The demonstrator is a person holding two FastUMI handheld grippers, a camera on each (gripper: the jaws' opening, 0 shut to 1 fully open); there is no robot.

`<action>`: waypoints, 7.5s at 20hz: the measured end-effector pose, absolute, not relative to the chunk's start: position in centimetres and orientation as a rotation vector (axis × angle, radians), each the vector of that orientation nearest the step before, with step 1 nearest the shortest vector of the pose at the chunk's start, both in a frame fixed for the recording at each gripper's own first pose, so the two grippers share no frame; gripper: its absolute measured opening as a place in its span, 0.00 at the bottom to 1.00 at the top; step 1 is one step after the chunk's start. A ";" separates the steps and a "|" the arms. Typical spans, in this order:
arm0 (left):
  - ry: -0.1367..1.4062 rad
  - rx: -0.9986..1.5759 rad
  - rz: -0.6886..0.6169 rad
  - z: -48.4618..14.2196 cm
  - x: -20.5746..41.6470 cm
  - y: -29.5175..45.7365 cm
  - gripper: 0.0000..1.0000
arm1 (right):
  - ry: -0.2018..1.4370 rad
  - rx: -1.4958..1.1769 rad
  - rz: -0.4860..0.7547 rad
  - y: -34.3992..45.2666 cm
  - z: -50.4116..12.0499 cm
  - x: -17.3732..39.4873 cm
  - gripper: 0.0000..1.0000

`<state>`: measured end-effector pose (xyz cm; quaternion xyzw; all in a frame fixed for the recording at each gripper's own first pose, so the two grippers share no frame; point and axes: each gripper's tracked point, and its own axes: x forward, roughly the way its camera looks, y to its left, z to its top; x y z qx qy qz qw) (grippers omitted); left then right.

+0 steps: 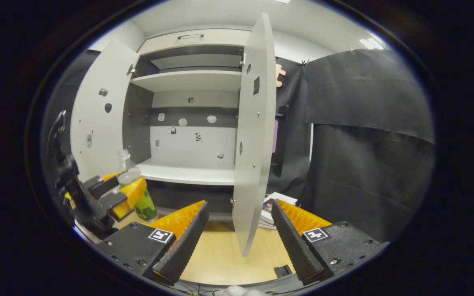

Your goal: Grasp the bottle in the cabinet with the left hand and place it on the coaster, then close the right door with the right hand and the left door with the left hand.

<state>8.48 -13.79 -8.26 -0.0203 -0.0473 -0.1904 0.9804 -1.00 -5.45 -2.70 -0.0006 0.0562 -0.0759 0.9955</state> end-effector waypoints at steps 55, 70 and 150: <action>-0.040 -0.065 -0.316 -4.9 1.3 -8.3 1.00 | 0.119 -0.001 -0.088 -2.9 -5.0 -4.1 0.99; 0.061 0.040 0.036 -1.7 -5.2 -6.8 0.98 | 0.019 0.091 -0.080 -21.6 -1.3 2.5 1.00; 0.036 0.085 0.185 1.2 9.8 20.1 0.91 | 0.187 0.060 0.018 -0.7 -6.8 -3.2 0.99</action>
